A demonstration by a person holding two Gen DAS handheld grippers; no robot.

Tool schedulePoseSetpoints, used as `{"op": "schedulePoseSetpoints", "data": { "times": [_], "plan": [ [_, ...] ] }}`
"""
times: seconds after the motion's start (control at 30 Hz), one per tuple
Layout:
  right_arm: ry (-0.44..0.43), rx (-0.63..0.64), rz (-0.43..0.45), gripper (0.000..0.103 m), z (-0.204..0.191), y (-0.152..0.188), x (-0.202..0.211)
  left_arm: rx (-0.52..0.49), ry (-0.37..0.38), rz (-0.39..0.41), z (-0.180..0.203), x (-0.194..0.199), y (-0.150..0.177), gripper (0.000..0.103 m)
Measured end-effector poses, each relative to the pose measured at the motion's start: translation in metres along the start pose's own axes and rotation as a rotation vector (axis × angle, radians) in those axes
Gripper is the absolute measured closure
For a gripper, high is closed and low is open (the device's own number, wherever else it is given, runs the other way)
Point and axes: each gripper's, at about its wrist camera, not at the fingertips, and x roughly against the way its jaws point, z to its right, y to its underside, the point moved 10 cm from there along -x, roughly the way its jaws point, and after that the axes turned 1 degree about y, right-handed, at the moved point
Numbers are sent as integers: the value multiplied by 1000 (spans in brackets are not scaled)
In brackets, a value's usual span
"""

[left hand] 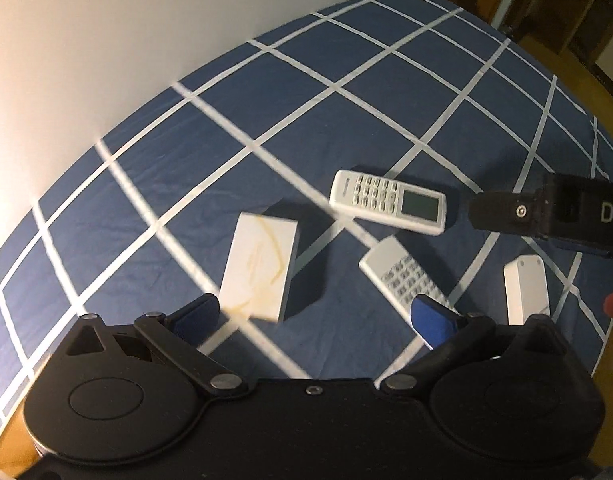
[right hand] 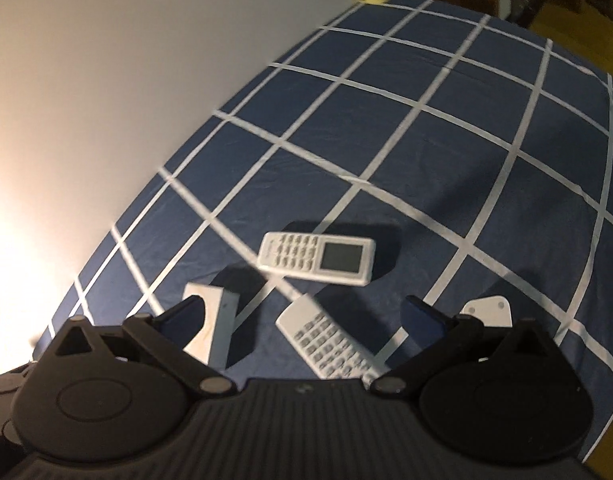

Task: Organize objects
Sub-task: 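Move the right tool back out of the box toward the remaining remotes, then close the right gripper on the white GREE remote with a screen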

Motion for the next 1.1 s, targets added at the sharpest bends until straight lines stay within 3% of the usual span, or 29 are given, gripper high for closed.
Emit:
{"op": "schedulePoseSetpoints", "data": {
  "times": [0.5,0.8,1.1],
  "plan": [
    [73,-125,-112,0,24,-25,-94,-127,90,-114,12,-99,-58,0],
    [120,-152,-180,0,34,-27,-145,-156,136,-161,17,-146,-73,0],
    [134,-175,-225,3,41,-24,-169,-164,189,-200,28,-171,-76,0]
  ]
}}
